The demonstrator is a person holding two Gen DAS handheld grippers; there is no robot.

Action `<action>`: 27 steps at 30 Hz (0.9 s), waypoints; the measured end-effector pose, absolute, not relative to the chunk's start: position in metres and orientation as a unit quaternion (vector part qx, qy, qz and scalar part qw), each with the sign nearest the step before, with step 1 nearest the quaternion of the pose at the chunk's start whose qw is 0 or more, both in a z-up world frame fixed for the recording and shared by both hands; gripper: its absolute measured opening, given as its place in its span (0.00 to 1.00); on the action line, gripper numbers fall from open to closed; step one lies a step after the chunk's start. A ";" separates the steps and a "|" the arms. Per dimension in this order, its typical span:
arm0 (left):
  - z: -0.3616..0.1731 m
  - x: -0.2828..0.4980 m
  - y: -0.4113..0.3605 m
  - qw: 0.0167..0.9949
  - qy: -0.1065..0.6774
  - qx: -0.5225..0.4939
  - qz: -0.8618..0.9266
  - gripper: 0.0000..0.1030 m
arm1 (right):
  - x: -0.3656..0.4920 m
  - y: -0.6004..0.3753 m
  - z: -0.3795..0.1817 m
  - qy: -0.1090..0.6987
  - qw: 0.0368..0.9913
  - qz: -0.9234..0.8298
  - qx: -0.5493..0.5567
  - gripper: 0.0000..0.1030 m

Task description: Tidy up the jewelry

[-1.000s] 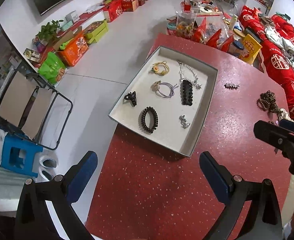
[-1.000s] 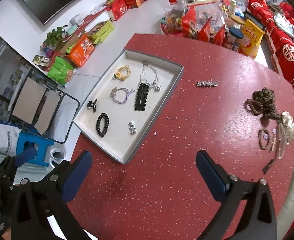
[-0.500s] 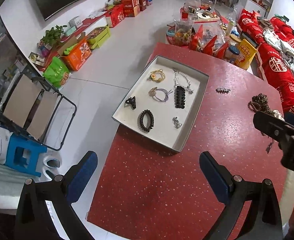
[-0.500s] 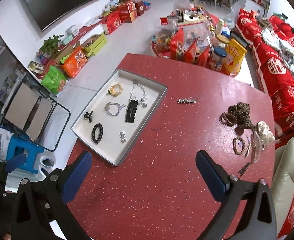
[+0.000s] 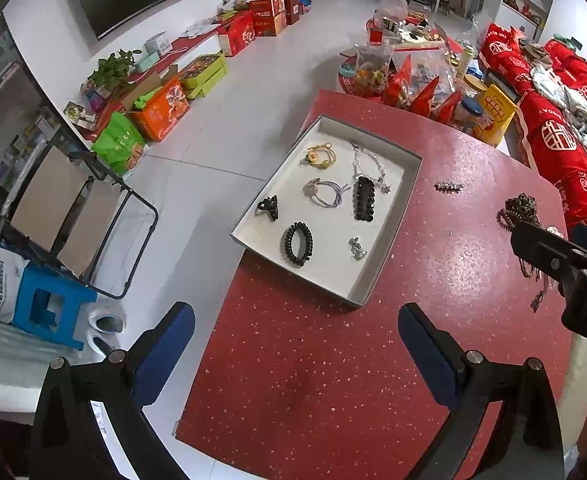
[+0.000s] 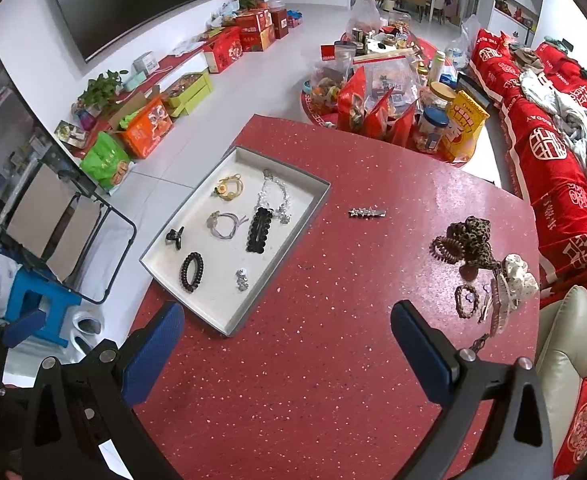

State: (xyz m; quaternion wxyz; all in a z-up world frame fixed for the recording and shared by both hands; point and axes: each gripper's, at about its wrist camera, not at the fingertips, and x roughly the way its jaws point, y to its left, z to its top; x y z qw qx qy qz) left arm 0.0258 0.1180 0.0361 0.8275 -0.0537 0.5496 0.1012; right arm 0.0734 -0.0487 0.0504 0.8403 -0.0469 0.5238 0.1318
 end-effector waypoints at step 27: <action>0.040 0.023 0.121 0.829 0.546 -0.054 0.105 0.99 | 0.071 -0.045 0.051 0.523 0.841 0.132 -0.047 1.00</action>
